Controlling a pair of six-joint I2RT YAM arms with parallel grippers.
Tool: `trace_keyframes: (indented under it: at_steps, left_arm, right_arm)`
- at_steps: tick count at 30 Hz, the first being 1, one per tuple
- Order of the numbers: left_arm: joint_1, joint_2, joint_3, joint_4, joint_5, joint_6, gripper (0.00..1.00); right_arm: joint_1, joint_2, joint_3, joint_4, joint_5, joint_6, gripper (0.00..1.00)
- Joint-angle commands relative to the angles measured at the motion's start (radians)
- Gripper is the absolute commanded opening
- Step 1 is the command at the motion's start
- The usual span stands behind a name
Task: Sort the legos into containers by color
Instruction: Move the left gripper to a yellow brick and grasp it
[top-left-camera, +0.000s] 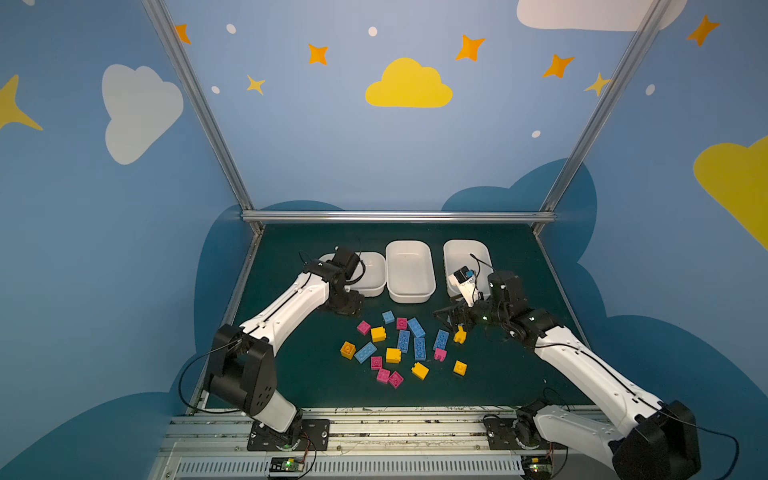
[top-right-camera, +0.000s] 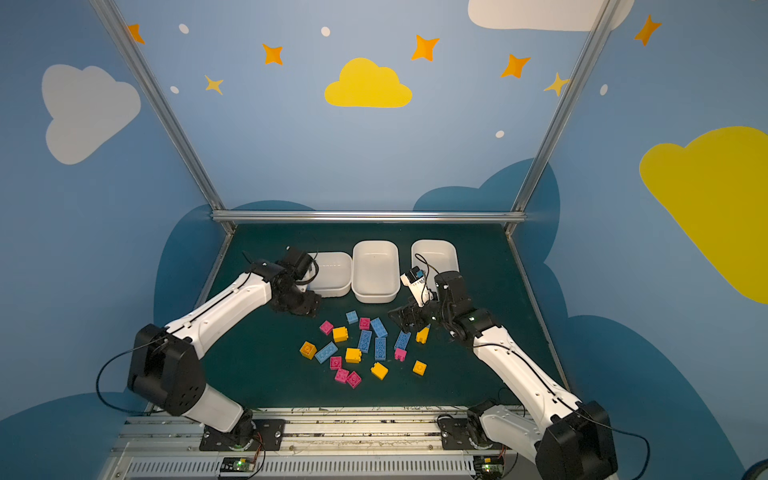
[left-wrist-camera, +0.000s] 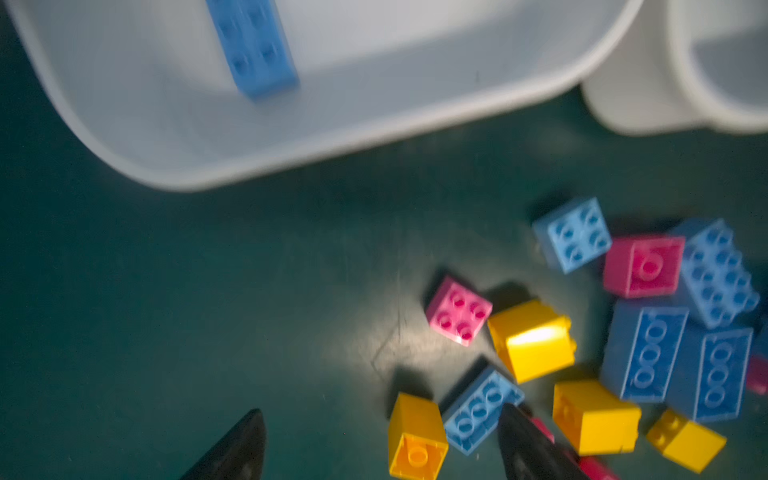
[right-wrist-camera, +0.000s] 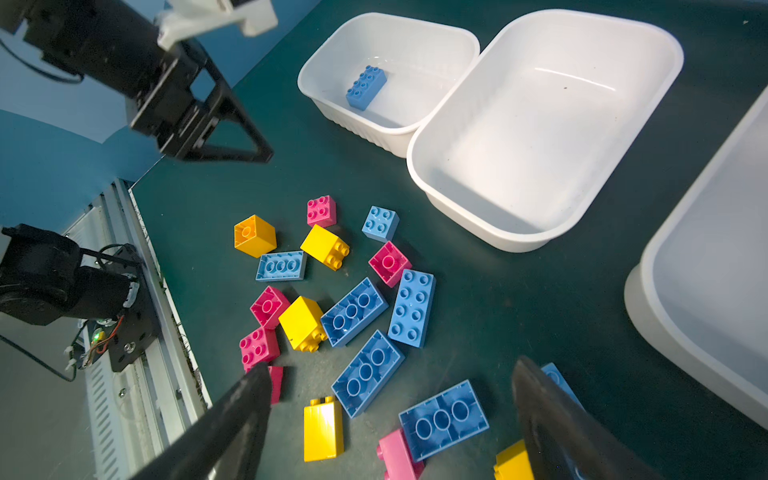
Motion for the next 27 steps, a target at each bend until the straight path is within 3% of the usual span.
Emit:
trace_keyframes:
  at_steps: [1,9,27]
  left_arm:
    - [-0.022,-0.081,-0.089,-0.048,0.070,-0.025,0.88]
    - [-0.086,-0.097,-0.244,0.034,0.078,-0.081,0.84]
    - [-0.098,0.024,-0.288,0.187,-0.015,-0.092,0.59]
  right_arm:
    - [-0.004,-0.028,0.011,-0.031,-0.020,-0.016,0.89]
    - [-0.003,-0.040,0.004,-0.058,-0.019,-0.033,0.89]
    - [-0.004,-0.065,-0.031,-0.060,-0.024,-0.018,0.89]
